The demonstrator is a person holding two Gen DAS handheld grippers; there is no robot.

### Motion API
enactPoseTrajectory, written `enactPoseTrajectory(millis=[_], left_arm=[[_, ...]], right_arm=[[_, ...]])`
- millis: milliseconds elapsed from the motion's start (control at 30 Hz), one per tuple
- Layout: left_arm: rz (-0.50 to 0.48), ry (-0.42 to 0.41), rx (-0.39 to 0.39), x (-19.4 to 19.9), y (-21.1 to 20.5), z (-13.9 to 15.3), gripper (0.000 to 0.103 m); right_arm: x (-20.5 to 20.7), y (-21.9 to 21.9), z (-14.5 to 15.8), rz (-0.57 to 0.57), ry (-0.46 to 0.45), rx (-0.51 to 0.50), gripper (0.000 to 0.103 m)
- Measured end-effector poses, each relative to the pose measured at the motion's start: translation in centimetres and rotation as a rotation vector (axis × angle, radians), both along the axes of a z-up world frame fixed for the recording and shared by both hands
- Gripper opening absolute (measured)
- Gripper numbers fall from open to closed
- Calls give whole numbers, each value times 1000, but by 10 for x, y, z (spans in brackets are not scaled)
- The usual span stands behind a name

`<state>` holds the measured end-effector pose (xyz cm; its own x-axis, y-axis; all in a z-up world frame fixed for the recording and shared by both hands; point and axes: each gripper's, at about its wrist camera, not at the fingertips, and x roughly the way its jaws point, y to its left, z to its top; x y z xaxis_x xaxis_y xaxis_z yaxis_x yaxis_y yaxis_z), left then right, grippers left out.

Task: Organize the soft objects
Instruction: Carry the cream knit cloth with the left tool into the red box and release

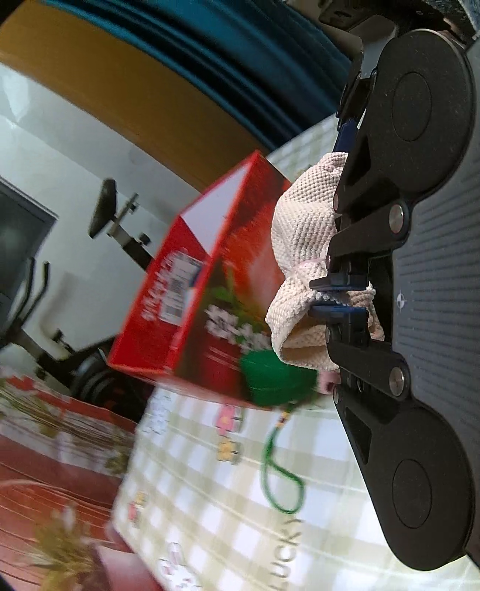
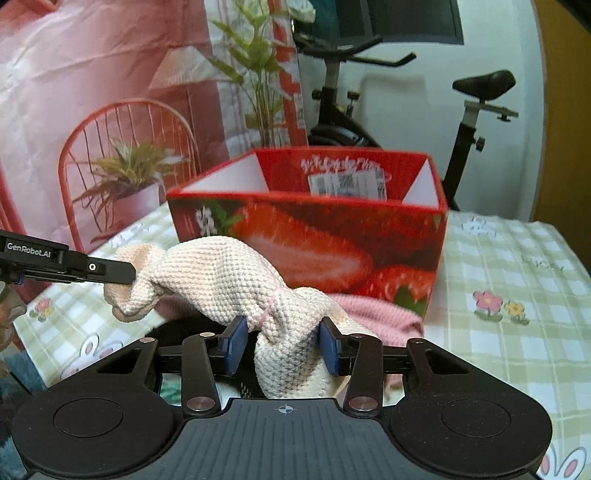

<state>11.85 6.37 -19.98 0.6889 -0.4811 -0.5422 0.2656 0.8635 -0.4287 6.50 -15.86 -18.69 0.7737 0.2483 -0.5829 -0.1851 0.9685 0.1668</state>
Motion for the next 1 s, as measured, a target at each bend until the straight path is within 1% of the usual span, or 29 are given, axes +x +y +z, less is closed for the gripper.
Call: enactPoseTrajectory(millis=[167,267,433,533,667,767,833,1000], left_arm=[[-19,-97,28,2,-4,31,8],[-23,-143,27,10,-6,50,8],[-22,-189,2,31,-11,77,8],[-27,-217,12,47,-18,88,8],[-20,-205,9,74,-27,92,8],[-16,-187,18,94,-31,90,8],[-12,-173,39,110,-37,88,8],[-15,-123,40,149,-42,79,8]], right_arm=[[6,-3,21,6,-64,-4,39],[16,-5,38,14,-105,-9,39],[44,-11,67,12,-179,-36,39],[65,-14,80,9,-206,-61,39],[97,-18,87,-10,-207,-85,39],[122,-19,85,-22,-190,-102,39],[141,-19,81,-32,-168,-116,39],[188,-20,67,-71,-83,-119,39]])
